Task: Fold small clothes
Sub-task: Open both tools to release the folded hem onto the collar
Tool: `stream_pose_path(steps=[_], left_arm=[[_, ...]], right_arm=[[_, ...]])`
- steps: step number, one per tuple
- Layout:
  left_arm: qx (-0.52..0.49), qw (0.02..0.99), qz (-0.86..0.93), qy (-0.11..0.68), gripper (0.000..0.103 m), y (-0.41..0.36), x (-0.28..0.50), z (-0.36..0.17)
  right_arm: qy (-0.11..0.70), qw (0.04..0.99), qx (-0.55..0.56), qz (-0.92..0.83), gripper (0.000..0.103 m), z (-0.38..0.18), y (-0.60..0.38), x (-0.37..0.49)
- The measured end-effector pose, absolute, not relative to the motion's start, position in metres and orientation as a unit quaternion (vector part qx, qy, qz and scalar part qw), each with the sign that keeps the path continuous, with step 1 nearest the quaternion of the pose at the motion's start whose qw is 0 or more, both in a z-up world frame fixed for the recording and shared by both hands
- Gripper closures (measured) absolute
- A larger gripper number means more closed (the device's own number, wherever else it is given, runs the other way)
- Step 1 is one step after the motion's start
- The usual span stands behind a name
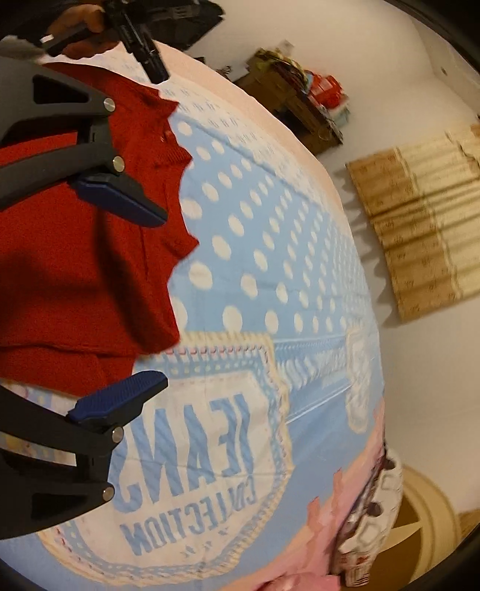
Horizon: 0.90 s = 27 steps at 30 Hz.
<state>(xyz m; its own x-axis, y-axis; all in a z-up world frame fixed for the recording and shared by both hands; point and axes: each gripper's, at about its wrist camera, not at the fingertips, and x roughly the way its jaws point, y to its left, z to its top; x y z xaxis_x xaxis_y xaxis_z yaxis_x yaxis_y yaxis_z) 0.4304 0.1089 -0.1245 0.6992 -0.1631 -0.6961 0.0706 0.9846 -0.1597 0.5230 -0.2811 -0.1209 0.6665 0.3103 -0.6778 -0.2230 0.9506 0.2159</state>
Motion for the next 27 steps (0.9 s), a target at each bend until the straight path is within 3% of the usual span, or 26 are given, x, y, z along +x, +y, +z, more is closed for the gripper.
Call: stream_pose_path(steps=[6, 12, 20, 27], left_arm=[[0.041, 0.909, -0.014, 0.415, 0.027, 0.088, 0.438, -0.144], [-0.01, 0.899, 0.02, 0.438, 0.025, 0.11, 0.446, -0.173], [-0.034, 0.919, 0.01, 0.391, 0.025, 0.117, 0.379, -0.153], [-0.015, 0.91, -0.012, 0.415, 0.023, 0.103, 0.345, -0.167]], right_arm=[[0.433, 0.875, 0.012, 0.217, 0.022, -0.125, -0.242, 0.515], [0.496, 0.848, -0.065, 0.174, 0.022, -0.177, -0.22, 0.524], [0.446, 0.877, -0.029, 0.174, 0.022, -0.134, -0.248, 0.474], [0.465, 0.858, 0.024, 0.218, 0.022, -0.139, -0.269, 0.409]])
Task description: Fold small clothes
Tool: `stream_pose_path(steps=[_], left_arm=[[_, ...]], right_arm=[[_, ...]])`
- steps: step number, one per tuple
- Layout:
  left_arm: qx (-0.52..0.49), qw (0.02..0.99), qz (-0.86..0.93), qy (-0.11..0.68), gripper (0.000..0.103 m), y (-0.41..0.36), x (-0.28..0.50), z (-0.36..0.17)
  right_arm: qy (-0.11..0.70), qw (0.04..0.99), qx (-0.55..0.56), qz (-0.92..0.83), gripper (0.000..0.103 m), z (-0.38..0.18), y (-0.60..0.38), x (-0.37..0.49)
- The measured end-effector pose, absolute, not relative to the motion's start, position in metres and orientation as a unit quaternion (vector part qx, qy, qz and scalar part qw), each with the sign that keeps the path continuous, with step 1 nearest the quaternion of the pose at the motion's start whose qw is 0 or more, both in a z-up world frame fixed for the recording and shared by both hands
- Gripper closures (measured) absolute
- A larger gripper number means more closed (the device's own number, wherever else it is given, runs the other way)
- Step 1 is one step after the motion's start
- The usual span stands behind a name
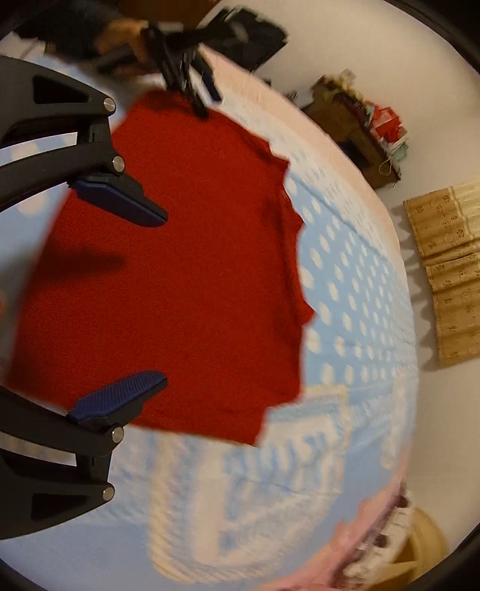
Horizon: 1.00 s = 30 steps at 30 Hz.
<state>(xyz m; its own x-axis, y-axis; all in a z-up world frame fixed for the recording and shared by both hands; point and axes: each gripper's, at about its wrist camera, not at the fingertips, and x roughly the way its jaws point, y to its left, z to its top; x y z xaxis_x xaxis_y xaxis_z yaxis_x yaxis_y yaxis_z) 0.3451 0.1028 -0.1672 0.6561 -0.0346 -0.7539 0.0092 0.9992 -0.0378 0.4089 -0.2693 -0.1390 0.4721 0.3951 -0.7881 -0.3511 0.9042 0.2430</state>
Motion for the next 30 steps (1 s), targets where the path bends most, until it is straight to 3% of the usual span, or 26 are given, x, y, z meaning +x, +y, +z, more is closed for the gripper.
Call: stream_pose_path(steps=[8, 13, 19, 30], left_arm=[[-0.064, 0.902, -0.009, 0.427, 0.01, 0.118, 0.331, -0.178], [-0.103, 0.898, -0.012, 0.427, 0.002, 0.129, 0.325, -0.184], [-0.094, 0.897, -0.007, 0.432, 0.0, 0.124, 0.325, -0.186], [-0.097, 0.897, -0.009, 0.43, 0.0, 0.125, 0.324, -0.188]], right_arm=[[0.471, 0.863, -0.046, 0.177, 0.022, -0.174, -0.25, 0.375], [0.455, 0.872, -0.064, 0.172, 0.022, -0.156, -0.241, 0.369], [0.479, 0.865, -0.05, 0.14, 0.022, -0.178, -0.251, 0.388], [0.466, 0.872, -0.065, 0.135, 0.022, -0.154, -0.198, 0.401]])
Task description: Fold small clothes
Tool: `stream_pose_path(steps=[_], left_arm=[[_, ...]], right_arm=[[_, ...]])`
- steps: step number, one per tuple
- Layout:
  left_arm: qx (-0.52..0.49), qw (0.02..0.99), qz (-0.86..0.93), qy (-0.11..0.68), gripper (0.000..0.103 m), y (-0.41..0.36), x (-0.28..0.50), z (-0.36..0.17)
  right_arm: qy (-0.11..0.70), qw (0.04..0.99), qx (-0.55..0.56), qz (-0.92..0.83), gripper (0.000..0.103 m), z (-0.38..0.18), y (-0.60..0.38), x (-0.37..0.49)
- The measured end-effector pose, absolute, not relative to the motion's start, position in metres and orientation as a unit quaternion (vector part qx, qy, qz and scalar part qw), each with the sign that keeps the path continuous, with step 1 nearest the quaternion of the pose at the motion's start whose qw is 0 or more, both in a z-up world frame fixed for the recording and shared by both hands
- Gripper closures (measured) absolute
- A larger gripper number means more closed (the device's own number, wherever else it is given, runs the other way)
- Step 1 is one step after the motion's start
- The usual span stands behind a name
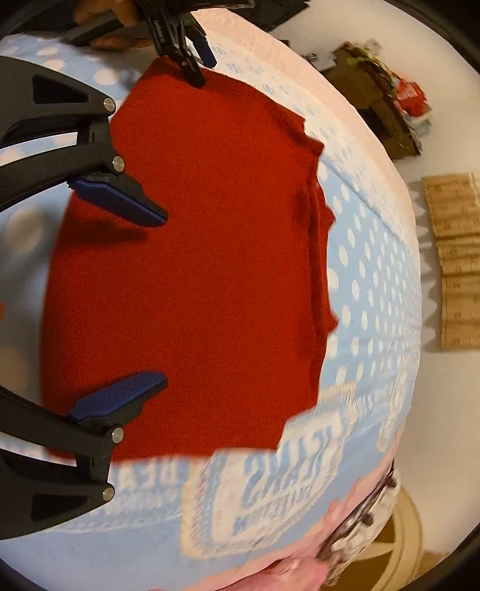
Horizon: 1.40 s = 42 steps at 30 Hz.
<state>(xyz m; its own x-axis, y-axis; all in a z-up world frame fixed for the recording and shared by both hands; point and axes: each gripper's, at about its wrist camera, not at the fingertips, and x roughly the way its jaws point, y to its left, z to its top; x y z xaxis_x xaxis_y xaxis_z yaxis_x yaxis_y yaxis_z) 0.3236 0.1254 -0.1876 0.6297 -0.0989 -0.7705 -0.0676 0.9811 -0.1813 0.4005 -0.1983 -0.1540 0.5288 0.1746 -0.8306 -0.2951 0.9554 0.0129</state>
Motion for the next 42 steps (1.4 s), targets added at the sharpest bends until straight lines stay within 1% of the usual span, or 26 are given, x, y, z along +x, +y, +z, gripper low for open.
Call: stream_pose_path(steps=[5, 7, 9, 10, 17, 20, 22, 25, 28, 32, 39, 42], left_arm=[[-0.1, 0.897, -0.01, 0.43, 0.0, 0.126, 0.324, -0.188], [-0.102, 0.897, -0.011, 0.43, 0.0, 0.126, 0.324, -0.188], [-0.102, 0.897, -0.012, 0.43, 0.0, 0.127, 0.323, -0.188], [-0.102, 0.897, -0.012, 0.43, 0.0, 0.126, 0.323, -0.188], [-0.126, 0.896, -0.015, 0.426, 0.0, 0.135, 0.32, -0.182], [-0.141, 0.9, -0.005, 0.413, 0.0, 0.145, 0.312, -0.174], [-0.139, 0.907, 0.009, 0.397, 0.0, 0.151, 0.308, -0.169], [-0.13, 0.91, 0.031, 0.393, 0.0, 0.163, 0.309, -0.168], [-0.152, 0.905, 0.046, 0.395, 0.0, 0.178, 0.312, -0.174], [-0.187, 0.901, 0.049, 0.388, 0.0, 0.19, 0.308, -0.176], [-0.178, 0.898, 0.045, 0.4, 0.0, 0.185, 0.311, -0.182], [-0.181, 0.894, 0.044, 0.407, 0.0, 0.186, 0.313, -0.184]], right_arm=[[0.456, 0.869, -0.115, 0.151, 0.022, -0.17, -0.145, 0.408], [0.463, 0.866, -0.11, 0.152, 0.022, -0.181, -0.138, 0.411], [0.449, 0.877, -0.091, 0.148, 0.019, -0.187, -0.142, 0.412], [0.445, 0.879, -0.084, 0.149, 0.018, -0.189, -0.144, 0.412], [0.44, 0.882, -0.082, 0.146, 0.018, -0.179, -0.146, 0.4], [0.431, 0.884, -0.091, 0.159, 0.018, -0.172, -0.142, 0.385], [0.418, 0.885, -0.108, 0.174, 0.018, -0.165, -0.135, 0.373], [0.399, 0.886, -0.138, 0.192, 0.018, -0.159, -0.121, 0.357], [0.386, 0.881, -0.163, 0.219, 0.018, -0.156, -0.102, 0.343], [0.382, 0.869, -0.195, 0.247, 0.018, -0.162, -0.077, 0.329], [0.369, 0.846, -0.253, 0.292, 0.018, -0.173, -0.041, 0.306], [0.351, 0.837, -0.281, 0.314, 0.018, -0.176, -0.025, 0.293]])
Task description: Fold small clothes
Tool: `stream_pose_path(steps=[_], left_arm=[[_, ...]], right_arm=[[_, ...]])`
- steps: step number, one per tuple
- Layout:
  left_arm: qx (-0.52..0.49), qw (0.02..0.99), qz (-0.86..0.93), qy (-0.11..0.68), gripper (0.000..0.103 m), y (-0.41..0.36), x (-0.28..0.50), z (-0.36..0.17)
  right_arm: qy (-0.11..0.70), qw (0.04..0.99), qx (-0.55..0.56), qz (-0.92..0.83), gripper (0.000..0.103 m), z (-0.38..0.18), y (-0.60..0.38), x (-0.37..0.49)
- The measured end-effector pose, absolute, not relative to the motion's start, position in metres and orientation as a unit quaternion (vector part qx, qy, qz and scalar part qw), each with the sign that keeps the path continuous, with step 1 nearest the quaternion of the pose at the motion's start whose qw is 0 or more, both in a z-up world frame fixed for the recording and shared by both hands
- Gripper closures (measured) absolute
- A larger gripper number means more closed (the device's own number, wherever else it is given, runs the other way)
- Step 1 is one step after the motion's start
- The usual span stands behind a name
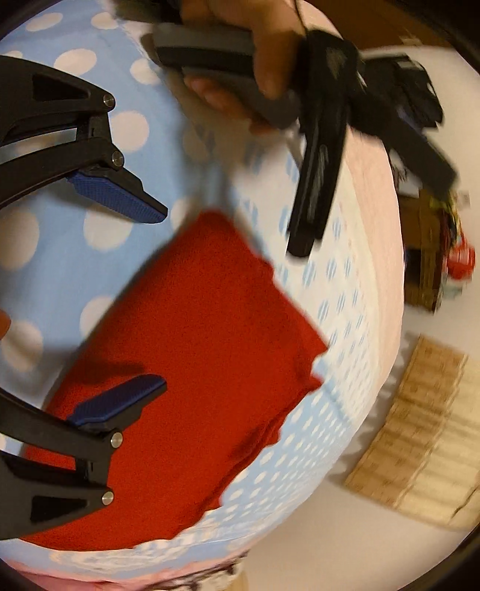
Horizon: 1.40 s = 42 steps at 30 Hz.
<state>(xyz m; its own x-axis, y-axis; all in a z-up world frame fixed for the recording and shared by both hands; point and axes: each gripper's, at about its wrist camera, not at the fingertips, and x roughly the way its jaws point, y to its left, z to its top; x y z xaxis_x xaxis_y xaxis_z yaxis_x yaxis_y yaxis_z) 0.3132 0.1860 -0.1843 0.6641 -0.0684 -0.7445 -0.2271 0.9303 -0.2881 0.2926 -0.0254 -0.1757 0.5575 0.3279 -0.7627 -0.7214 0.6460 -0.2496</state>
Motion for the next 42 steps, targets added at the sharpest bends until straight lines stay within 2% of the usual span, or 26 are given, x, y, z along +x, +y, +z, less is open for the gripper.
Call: stream_pose_path(steps=[6, 12, 16, 18, 20, 30, 36, 42], left_arm=[[-0.172, 0.894, 0.045, 0.412, 0.0, 0.183, 0.314, -0.185], [-0.16, 0.893, 0.043, 0.419, 0.0, 0.181, 0.317, -0.186], [-0.161, 0.892, 0.04, 0.421, 0.0, 0.181, 0.318, -0.185], [-0.16, 0.891, 0.039, 0.423, 0.0, 0.181, 0.318, -0.185], [-0.162, 0.889, 0.03, 0.427, 0.0, 0.181, 0.319, -0.184], [-0.164, 0.895, -0.014, 0.414, 0.0, 0.194, 0.337, -0.166], [-0.191, 0.892, -0.089, 0.4, 0.0, 0.176, 0.372, -0.156], [-0.195, 0.877, -0.115, 0.424, 0.0, 0.152, 0.406, -0.168]], right_arm=[[0.318, 0.833, -0.344, 0.295, 0.018, -0.19, 0.0, 0.28], [0.308, 0.84, -0.354, 0.272, 0.019, -0.19, 0.004, 0.283], [0.313, 0.844, -0.352, 0.256, 0.025, -0.191, 0.005, 0.293], [0.317, 0.844, -0.346, 0.26, 0.038, -0.191, 0.007, 0.294], [0.317, 0.843, -0.345, 0.263, 0.041, -0.191, 0.008, 0.294], [0.297, 0.849, -0.354, 0.255, 0.041, -0.197, 0.005, 0.288], [0.287, 0.853, -0.356, 0.252, 0.041, -0.197, 0.005, 0.288], [0.283, 0.855, -0.353, 0.256, 0.045, -0.199, 0.004, 0.284]])
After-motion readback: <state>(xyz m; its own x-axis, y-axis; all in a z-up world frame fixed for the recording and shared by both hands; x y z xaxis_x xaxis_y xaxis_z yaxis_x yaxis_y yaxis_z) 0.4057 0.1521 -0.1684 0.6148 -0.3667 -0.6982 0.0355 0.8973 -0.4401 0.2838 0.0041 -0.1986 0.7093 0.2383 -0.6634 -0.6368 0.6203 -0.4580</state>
